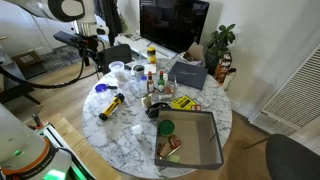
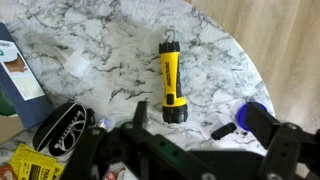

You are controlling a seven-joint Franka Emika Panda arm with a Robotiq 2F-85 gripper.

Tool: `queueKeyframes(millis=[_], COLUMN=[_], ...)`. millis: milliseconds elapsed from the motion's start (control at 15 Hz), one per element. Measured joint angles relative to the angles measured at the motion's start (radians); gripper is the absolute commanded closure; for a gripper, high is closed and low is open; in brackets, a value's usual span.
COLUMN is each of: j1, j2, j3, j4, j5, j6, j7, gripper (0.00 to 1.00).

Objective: Remove the white bottle from the clear container and put it on the table.

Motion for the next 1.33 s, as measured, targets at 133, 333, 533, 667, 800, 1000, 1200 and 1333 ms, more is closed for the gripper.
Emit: queueKeyframes(millis=[133,333,533,667,800,1000,1200,1333], j1=[0.000,0.000,0.000,0.000,-0.001,-0.020,-0.061,-0.083], j2=[0.001,0.001,0.001,0.001,0.003,0.053,0.163,0.249], j3=[0.000,0.000,0.000,0.000,-0.001,-0.019,-0.052,-0.077], j4=[0.000,0.000,0.000,0.000,0.003,0.051,0.117,0.163], j5=[0.000,0.000,0.000,0.000,0.000,0.000,-0.001,0.003], j6=[0.000,0.000,0.000,0.000,0.000,0.023,0.108,0.154], j7=[0.000,0.000,0.000,0.000,0.000,0.009,0.042,0.068], gripper=[0.00,0.00,0.00,0.00,0.00,0.00,0.00,0.00])
